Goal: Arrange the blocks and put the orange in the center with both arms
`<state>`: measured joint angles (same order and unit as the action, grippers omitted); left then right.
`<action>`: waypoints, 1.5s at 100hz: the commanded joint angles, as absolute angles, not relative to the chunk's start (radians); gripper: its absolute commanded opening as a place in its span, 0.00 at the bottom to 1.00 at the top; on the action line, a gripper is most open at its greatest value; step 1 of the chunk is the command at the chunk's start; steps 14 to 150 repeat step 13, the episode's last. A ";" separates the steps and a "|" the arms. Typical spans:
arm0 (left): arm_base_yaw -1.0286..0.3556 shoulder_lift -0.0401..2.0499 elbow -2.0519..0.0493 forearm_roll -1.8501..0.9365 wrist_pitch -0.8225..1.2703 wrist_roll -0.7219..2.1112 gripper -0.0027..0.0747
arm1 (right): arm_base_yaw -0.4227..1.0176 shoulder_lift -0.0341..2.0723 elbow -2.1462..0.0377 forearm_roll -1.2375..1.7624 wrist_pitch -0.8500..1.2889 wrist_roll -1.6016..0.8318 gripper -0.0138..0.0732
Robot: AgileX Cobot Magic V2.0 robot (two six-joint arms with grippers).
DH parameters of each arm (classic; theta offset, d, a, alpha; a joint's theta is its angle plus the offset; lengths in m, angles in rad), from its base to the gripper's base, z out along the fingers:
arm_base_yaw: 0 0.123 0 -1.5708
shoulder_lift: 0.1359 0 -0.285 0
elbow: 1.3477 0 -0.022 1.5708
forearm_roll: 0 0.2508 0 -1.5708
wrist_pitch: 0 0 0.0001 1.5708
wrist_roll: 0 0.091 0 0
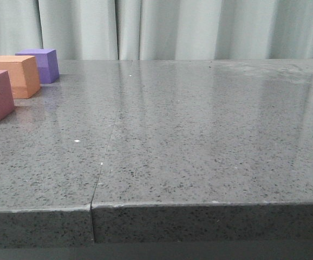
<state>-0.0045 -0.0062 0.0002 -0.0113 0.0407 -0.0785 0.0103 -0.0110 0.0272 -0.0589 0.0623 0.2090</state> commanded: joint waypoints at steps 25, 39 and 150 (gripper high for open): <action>-0.003 -0.035 0.040 -0.018 -0.044 -0.076 0.01 | 0.005 -0.033 0.011 -0.068 -0.008 0.211 0.22; -0.003 -0.035 0.040 -0.018 -0.044 -0.076 0.01 | 0.005 -0.033 0.011 -0.068 -0.008 0.211 0.22; -0.003 -0.035 0.040 -0.018 -0.044 -0.076 0.01 | 0.005 -0.033 0.011 -0.068 -0.008 0.211 0.22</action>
